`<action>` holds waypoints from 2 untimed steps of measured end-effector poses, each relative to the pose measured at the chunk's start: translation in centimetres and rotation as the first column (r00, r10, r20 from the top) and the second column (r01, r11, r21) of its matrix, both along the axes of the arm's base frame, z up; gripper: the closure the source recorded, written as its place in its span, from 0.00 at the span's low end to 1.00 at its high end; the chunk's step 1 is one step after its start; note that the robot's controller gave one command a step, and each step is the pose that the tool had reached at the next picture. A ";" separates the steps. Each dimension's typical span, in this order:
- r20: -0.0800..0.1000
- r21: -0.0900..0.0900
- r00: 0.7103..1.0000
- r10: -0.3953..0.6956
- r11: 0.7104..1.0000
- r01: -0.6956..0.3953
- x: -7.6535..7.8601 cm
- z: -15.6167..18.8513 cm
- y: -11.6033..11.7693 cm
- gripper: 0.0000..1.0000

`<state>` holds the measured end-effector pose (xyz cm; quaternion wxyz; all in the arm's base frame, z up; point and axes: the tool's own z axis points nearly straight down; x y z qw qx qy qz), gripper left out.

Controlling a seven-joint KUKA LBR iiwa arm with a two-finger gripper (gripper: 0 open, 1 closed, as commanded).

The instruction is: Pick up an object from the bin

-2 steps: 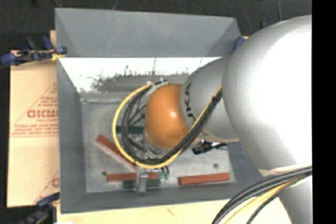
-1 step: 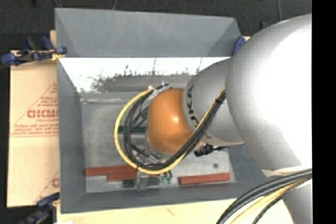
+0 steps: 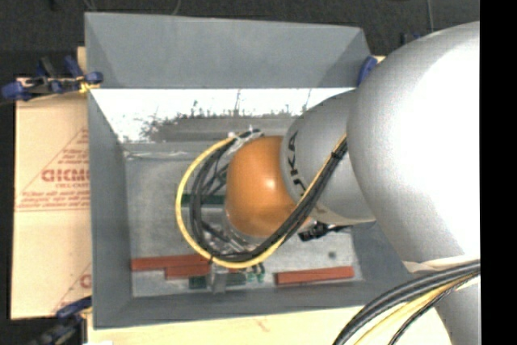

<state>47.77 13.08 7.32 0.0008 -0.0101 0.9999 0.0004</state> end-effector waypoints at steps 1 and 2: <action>0.001 0.000 1.000 0.000 1.000 0.000 0.0 0.1 0.0 1.00; 0.005 0.001 1.000 -0.001 1.000 0.001 0.1 0.5 0.0 1.00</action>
Offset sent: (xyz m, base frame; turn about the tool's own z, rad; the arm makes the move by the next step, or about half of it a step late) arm 0.0000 0.0001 0.0087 0.0000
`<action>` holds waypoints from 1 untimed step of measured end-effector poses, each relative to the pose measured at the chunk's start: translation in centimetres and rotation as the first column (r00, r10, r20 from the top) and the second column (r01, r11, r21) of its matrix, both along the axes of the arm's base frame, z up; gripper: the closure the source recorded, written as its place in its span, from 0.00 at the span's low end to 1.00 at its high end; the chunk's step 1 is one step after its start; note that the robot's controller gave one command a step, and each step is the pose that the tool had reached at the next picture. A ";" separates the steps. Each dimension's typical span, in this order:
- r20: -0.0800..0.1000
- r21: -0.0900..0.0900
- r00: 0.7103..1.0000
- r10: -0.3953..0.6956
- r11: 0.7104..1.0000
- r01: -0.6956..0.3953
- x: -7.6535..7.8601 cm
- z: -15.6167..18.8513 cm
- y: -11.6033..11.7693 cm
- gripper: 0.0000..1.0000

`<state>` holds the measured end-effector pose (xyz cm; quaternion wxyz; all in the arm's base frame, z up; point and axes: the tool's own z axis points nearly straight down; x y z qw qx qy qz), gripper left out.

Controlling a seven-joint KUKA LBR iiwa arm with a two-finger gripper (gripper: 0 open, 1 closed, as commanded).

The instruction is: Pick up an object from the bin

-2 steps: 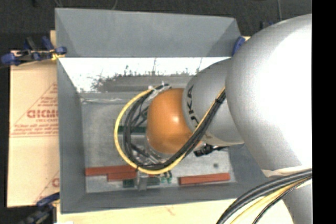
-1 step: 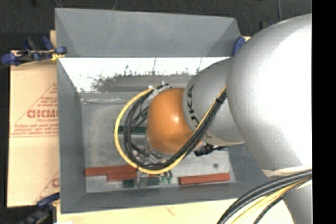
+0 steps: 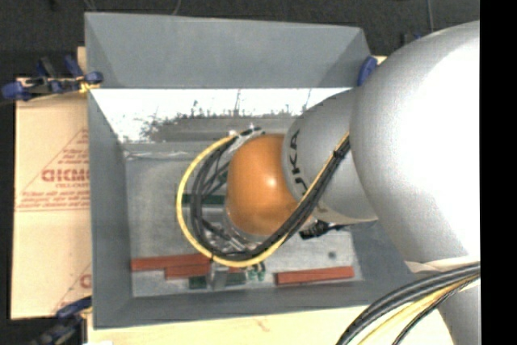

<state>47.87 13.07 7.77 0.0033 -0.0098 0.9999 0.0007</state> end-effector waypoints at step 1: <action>0.000 0.000 1.000 0.000 1.000 0.000 0.0 0.7 0.0 1.00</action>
Offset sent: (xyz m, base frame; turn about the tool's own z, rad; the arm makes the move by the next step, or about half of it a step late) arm -0.0001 0.0000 0.0184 0.0000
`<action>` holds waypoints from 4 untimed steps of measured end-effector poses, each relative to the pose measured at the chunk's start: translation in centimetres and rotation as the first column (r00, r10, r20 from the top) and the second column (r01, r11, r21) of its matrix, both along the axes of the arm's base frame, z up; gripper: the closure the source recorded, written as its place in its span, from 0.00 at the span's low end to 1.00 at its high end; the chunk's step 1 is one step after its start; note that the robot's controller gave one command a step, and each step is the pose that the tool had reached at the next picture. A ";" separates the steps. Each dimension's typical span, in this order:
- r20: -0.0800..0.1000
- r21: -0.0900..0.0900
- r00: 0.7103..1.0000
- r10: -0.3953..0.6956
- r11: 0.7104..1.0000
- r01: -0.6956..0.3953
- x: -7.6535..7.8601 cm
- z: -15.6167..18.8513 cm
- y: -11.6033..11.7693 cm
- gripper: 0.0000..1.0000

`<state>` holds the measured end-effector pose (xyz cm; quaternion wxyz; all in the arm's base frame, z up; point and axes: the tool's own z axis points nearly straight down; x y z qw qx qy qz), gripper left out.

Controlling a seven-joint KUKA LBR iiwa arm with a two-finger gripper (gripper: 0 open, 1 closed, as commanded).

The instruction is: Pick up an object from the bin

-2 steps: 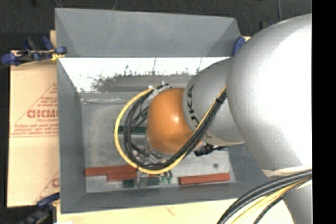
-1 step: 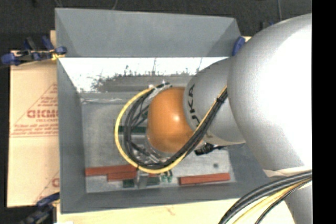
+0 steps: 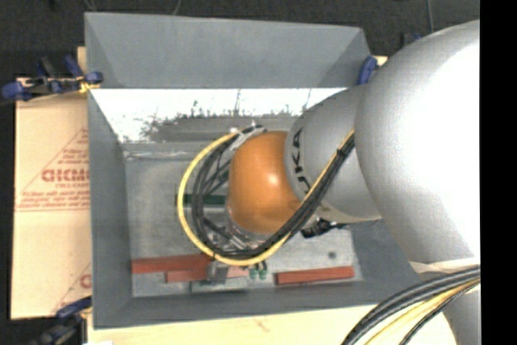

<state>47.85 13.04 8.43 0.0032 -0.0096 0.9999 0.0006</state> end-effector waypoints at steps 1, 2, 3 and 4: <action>-0.009 -0.002 1.000 0.001 1.000 -0.001 -0.2 2.1 -0.1 1.00; -0.008 -0.002 1.000 0.002 1.000 -0.002 -0.1 4.1 0.0 1.00; -0.006 -0.001 1.000 0.003 1.000 -0.003 -0.1 5.9 0.0 1.00; -0.004 0.000 1.000 0.003 1.000 -0.003 0.0 7.4 0.0 1.00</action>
Offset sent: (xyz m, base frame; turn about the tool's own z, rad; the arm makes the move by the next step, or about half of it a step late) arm 0.0001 0.0000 0.0838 0.0000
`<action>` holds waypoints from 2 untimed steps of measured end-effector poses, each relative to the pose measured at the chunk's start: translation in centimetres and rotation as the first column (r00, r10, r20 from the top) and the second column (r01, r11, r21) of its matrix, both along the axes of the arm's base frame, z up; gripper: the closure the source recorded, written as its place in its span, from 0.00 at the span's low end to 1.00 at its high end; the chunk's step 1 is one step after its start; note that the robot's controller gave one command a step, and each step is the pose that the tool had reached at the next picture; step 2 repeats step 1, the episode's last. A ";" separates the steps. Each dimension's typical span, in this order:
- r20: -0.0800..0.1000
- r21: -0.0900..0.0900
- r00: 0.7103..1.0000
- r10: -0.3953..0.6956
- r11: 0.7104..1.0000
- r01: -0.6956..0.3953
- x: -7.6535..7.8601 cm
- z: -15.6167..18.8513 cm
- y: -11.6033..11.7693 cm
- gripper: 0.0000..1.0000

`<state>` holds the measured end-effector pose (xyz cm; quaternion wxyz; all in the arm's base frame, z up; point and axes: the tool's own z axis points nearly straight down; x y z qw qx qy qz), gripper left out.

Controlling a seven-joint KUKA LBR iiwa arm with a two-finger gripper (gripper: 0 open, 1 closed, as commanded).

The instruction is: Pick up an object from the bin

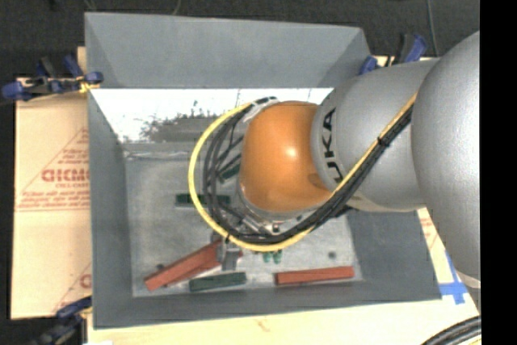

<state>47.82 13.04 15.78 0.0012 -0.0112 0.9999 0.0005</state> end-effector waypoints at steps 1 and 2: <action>0.001 0.000 1.000 0.000 1.000 0.000 0.0 1.0 0.0 1.00; 0.001 0.000 1.000 0.000 1.000 0.000 0.0 1.0 0.0 1.00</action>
Offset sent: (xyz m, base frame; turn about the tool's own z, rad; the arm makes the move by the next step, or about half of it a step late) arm 0.0000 -0.0001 0.0373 0.0000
